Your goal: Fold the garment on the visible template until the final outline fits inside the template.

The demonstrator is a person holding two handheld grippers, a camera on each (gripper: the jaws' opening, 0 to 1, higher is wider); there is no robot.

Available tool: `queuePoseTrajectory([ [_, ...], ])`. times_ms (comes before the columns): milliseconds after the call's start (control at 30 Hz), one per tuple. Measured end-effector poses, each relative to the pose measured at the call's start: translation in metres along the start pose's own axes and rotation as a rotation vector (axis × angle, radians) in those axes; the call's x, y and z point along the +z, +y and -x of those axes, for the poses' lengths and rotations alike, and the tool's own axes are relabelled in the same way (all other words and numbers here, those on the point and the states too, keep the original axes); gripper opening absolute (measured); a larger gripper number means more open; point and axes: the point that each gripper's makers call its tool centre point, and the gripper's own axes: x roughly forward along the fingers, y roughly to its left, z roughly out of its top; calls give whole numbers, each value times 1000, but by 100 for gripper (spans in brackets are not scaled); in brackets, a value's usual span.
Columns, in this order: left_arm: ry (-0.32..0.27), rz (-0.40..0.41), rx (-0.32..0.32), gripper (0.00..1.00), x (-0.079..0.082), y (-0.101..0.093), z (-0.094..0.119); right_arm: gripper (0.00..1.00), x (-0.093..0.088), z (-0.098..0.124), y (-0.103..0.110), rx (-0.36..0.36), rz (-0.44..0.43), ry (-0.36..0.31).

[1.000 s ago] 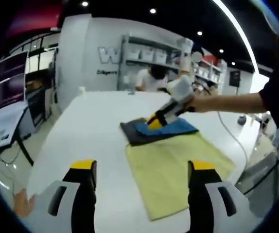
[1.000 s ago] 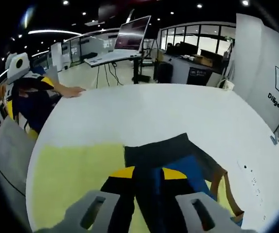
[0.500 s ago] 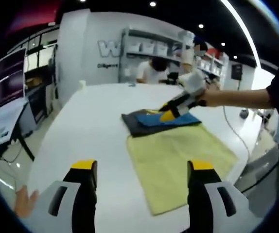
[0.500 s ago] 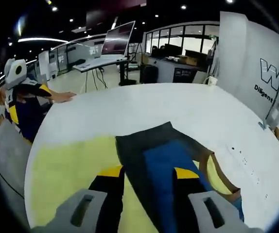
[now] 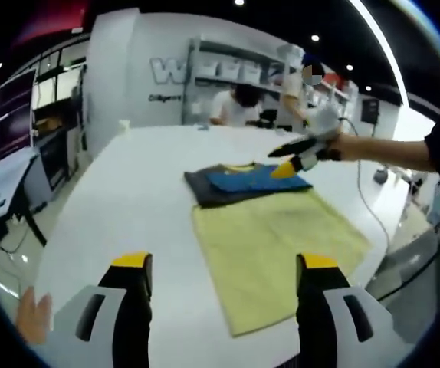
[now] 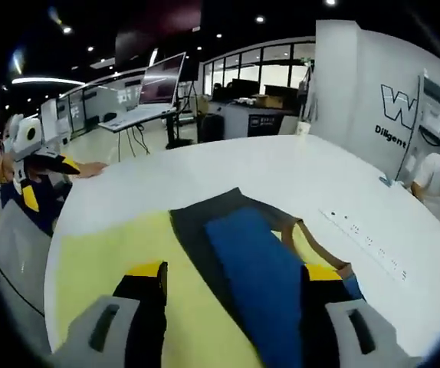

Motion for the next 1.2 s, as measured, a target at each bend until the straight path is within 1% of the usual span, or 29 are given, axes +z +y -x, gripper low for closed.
queuePoseTrajectory([
  [33, 5, 2, -1, 71, -2, -2, -2, 68, -7, 9, -5, -30, -25, 1],
  [133, 14, 6, -3, 70, -4, -3, -4, 68, -17, 19, -4, -35, -56, 4],
  [167, 29, 1, -2, 70, -7, -4, -5, 68, -23, 27, -7, -47, -80, 3],
  [267, 47, -13, -3, 69, -11, -7, -7, 69, -33, 38, -8, -64, -88, 8],
  [333, 66, -18, -2, 69, -17, -9, -10, 69, -46, 55, -8, -93, -112, 14],
  [467, 79, -8, -7, 68, -19, -13, -11, 67, -55, 65, -7, -99, -129, 20],
  [533, 93, -8, -8, 68, -23, -14, -12, 66, -67, 76, -2, -105, -137, 36],
  [567, 112, -16, -6, 67, -29, -11, -14, 66, -73, 80, 0, -108, -143, 43],
  [600, 119, -18, -6, 67, -32, -11, -14, 65, -77, 82, 3, -110, -151, 47],
  [633, 138, -16, -7, 66, -37, -9, -14, 65, -86, 88, 5, -113, -164, 52],
  [667, 150, -14, -9, 66, -42, -8, -15, 65, -96, 97, 14, -113, -180, 66],
  [700, 161, -13, -12, 63, -46, -9, -15, 64, -98, 99, 17, -113, -185, 71],
  [767, 178, -11, -14, 60, -54, -8, -16, 63, -110, 107, 24, -123, -212, 86],
  [833, 194, -6, -15, 59, -61, -7, -18, 62, -116, 114, 33, -131, -254, 81],
  [900, 194, -5, -16, 60, -61, -8, -17, 61, -119, 115, 36, -136, -272, 77],
  [933, 196, -3, -17, 59, -62, -8, -17, 61, -123, 116, 36, -139, -282, 78],
  [1000, 209, 2, -21, 59, -69, -7, -21, 60, -138, 120, 47, -146, -295, 92],
  [1033, 214, 2, -22, 58, -71, -7, -22, 59, -140, 121, 46, -149, -295, 93],
  [1067, 220, -7, -20, 58, -73, -7, -22, 59, -146, 125, 48, -162, -301, 100],
  [1200, 234, -8, -25, 56, -78, -8, -24, 57, -157, 134, 61, -161, -326, 120],
])
